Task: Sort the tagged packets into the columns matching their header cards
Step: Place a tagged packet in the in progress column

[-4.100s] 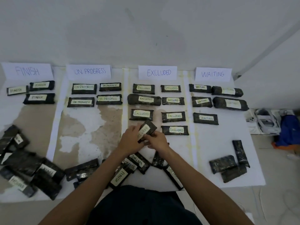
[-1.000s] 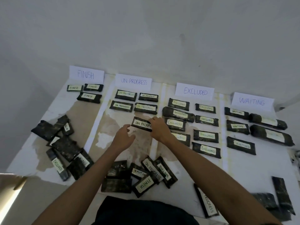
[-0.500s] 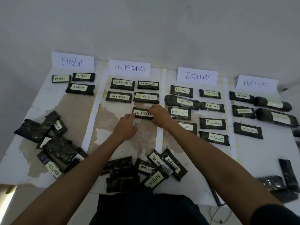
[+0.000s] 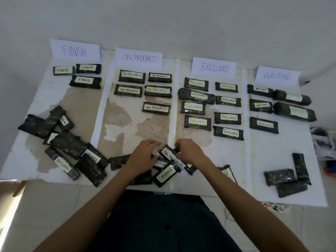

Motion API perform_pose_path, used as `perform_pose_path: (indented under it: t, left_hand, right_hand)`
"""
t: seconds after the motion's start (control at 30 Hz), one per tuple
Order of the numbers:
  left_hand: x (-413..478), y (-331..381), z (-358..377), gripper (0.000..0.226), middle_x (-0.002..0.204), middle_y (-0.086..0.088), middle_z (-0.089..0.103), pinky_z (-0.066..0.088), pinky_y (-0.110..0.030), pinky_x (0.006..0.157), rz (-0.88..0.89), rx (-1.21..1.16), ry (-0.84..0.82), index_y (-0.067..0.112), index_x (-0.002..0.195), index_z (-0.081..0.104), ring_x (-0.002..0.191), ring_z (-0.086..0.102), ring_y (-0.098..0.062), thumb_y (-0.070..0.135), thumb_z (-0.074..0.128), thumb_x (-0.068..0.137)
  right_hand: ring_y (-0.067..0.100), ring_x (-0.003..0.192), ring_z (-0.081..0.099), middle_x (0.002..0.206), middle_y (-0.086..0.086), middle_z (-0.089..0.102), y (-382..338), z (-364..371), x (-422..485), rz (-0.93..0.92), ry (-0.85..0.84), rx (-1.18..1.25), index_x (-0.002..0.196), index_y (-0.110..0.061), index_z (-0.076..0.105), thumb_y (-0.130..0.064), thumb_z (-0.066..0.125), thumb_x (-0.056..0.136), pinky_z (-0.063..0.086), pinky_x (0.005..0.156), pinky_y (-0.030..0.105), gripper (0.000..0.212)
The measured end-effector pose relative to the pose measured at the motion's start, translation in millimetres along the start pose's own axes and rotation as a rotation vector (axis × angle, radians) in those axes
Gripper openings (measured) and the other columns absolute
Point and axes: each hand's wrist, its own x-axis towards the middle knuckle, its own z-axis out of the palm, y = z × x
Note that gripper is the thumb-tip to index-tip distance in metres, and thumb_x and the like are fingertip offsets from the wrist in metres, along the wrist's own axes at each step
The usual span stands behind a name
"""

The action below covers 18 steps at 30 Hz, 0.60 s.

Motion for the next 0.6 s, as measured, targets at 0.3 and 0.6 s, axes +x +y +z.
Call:
perform_pose_path:
  t: [0.3, 0.6]
  left_hand:
    - [-34.9, 4.4, 44.9, 0.073, 0.134, -0.012, 0.048, 0.043, -0.048, 0.100, 0.041, 0.270, -0.093, 0.013, 0.132, 0.047, 0.125, 0.043, -0.035, 0.029, 0.077, 0.068]
    - [-11.6, 8.8, 14.0, 0.077, 0.140, -0.013, 0.044, 0.039, -0.044, 0.104, 0.170, 0.296, 0.154, 0.015, 0.135, 0.037, 0.129, 0.041, -0.032, 0.005, 0.068, 0.065]
  right_hand:
    - [0.030, 0.098, 0.056, 0.106, 0.013, 0.059, 5.5, 30.8, -20.3, 0.058, 0.088, -0.047, 0.107, -0.008, 0.057, -0.014, 0.065, 0.080, 0.048, 0.075, 0.036, 0.030]
    - [0.017, 0.085, 0.061, 0.090, 0.001, 0.064, -1.4, -8.9, -5.4, 0.119, 0.143, 0.404, 0.093, -0.015, 0.066, -0.009, 0.067, 0.081, 0.050, 0.074, 0.028, 0.013]
